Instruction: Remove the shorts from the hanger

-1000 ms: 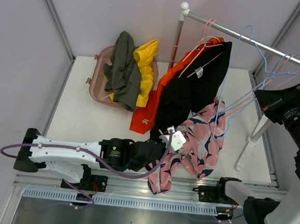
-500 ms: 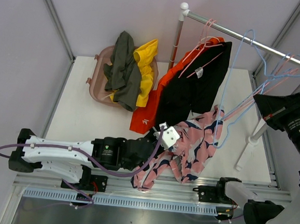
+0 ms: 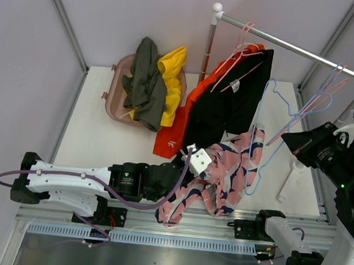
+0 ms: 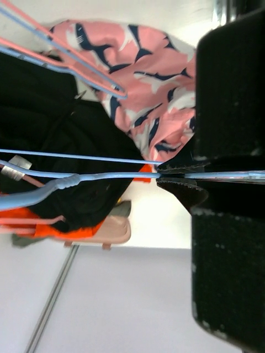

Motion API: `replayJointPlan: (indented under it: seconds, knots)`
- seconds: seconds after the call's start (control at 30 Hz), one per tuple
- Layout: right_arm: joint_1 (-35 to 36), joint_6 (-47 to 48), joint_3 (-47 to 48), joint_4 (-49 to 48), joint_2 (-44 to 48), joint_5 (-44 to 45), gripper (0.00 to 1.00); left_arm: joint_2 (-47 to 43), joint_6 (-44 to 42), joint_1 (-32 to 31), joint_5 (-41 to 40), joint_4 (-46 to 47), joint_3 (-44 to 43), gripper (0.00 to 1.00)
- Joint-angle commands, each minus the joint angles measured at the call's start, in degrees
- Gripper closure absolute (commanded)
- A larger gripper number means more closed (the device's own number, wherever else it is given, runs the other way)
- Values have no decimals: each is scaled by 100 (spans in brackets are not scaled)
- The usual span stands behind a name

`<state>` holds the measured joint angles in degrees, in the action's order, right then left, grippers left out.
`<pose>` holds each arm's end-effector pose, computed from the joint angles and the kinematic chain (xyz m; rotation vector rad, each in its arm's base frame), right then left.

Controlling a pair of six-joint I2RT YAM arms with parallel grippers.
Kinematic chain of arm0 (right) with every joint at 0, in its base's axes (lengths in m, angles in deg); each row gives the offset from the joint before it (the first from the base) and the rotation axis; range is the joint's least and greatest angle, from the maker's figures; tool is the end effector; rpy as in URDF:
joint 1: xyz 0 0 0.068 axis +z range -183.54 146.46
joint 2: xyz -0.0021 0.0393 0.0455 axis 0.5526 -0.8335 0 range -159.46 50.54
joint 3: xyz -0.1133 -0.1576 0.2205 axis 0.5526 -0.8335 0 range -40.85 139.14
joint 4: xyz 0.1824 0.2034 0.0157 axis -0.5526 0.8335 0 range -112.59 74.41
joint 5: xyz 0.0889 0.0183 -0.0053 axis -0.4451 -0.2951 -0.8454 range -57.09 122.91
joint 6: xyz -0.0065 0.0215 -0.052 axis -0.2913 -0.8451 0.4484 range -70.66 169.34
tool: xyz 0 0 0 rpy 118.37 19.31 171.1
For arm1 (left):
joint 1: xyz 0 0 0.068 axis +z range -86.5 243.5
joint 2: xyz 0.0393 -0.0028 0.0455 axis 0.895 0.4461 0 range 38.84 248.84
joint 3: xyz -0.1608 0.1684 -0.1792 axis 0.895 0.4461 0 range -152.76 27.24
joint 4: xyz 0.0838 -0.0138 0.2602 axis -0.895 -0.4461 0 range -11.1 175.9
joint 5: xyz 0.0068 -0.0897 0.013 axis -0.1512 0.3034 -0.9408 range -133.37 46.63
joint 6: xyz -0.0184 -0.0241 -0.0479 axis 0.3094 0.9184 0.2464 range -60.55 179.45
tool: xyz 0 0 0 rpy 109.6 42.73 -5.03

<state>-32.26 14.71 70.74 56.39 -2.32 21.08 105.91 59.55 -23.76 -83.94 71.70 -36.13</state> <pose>0.0358 0.0090 0.5538 0.4271 1.9189 0.6145 0.0386 -0.2675 0.3878 0.8719 1.6042 -0.4150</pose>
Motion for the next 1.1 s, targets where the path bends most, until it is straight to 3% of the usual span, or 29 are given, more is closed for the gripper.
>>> replayJointPlan:
  seconds: [0.0,0.1,0.4,0.8,1.07]
  knots:
    - [13,228,-234,-224,-276,234,100,-141,157,-19,32,348,71,100]
    - [13,404,-235,-637,-575,436,100,-229,218,-19,32,330,184,100]
    - [13,308,1436,-998,-1815,586,100,-502,298,25,6,444,642,100]
    - [13,-88,-531,-3018,-1868,981,100,-528,368,87,454,681,704,100]
    - [-5,62,-1165,-3468,-1780,1175,100,-344,570,87,586,708,730,100]
